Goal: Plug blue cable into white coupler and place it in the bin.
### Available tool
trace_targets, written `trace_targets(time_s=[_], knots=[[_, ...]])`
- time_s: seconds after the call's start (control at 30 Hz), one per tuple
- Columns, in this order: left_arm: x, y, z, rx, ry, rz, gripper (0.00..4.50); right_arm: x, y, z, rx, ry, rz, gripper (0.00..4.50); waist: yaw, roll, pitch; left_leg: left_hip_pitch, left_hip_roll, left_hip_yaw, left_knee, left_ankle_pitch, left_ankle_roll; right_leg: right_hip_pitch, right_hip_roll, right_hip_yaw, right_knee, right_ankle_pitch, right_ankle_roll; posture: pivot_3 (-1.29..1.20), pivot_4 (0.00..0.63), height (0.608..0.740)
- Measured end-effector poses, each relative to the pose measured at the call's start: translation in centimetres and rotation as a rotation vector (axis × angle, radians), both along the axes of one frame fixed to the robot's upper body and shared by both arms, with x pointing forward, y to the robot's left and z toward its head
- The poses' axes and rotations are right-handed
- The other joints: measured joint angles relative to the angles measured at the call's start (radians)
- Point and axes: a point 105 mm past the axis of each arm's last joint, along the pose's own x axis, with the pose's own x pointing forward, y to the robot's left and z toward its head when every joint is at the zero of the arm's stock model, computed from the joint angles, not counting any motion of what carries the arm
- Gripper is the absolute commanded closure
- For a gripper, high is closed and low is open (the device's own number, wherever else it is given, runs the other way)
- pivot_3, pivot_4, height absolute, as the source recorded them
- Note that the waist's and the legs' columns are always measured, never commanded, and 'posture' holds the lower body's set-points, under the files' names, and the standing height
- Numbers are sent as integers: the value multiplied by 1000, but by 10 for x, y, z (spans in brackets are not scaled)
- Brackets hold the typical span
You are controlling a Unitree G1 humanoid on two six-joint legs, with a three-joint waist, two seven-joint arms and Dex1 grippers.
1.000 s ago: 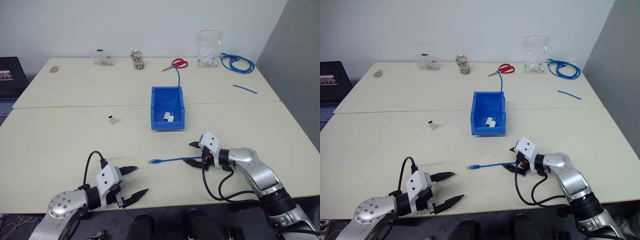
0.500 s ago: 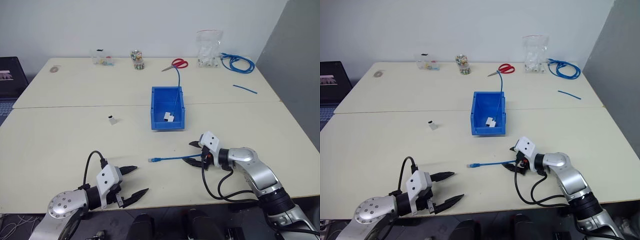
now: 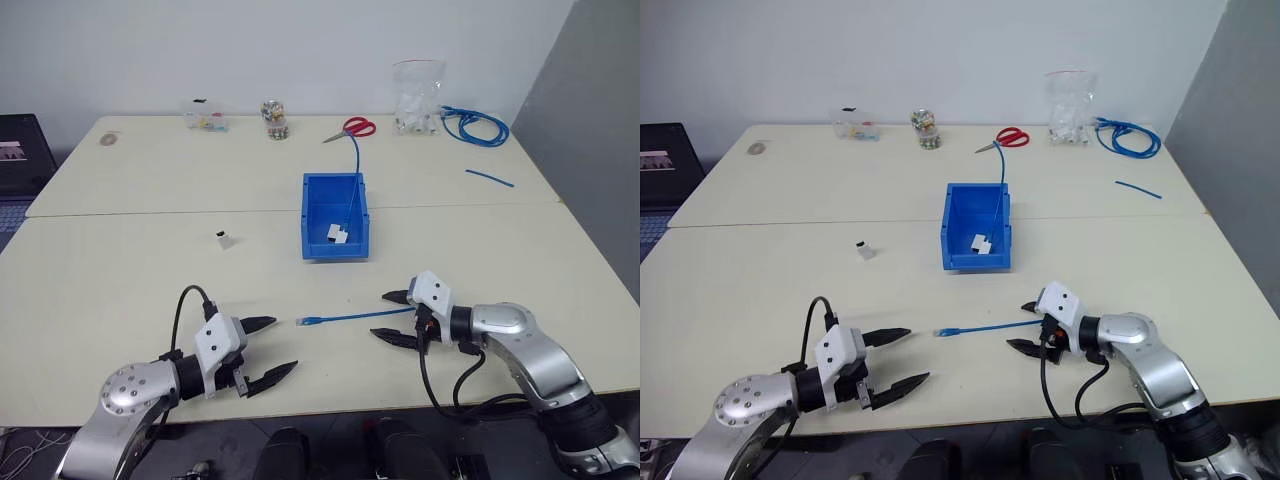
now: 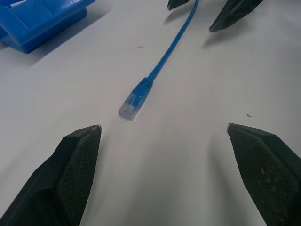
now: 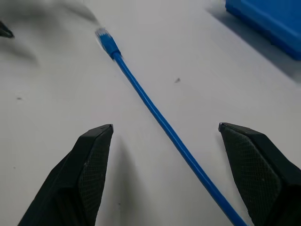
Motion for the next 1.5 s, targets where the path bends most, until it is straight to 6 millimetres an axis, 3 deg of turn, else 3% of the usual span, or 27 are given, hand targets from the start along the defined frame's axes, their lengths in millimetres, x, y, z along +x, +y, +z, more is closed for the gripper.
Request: trace_targets(time_s=[0.13,0.23,0.4,0.67,1.13,1.4,1.5], knots=[[20,-2,-8,83,21,-128,0,-16,-8,20,12,-15,-7,694,2,0,0,0,-1,1,0,0,0,0,0,0,-1,0,0,0,150,740],[34,-9,-13,121,34,-261,0,-29,-16,17,0,35,-29,694,4,0,0,-2,-2,1,0,0,0,0,0,-1,-2,0,1,0,150,740],[53,-21,-13,138,15,-394,0,-35,-19,19,9,47,-77,694,4,0,-2,-1,-3,2,1,0,0,1,0,-1,-1,1,3,0,150,740],[64,-25,-18,141,30,-481,1444,-37,-29,9,1,70,-174,666,4,2,-6,0,-4,4,2,6,10,2,-1,2,-1,6,10,0,150,740],[72,-9,-22,164,39,-443,4150,-36,-31,10,8,43,-221,666,-3,9,-22,2,-3,4,0,7,11,2,1,2,-1,6,10,0,150,740],[72,-8,-23,151,44,-419,4283,-33,-28,13,11,31,-212,666,-5,10,-23,2,-2,4,0,7,11,2,2,2,-1,6,9,0,150,740],[73,-13,-20,75,146,-356,4283,-33,-25,15,26,36,-201,666,-4,9,-23,1,-3,3,0,7,11,2,1,2,-1,6,9,0,150,740]])
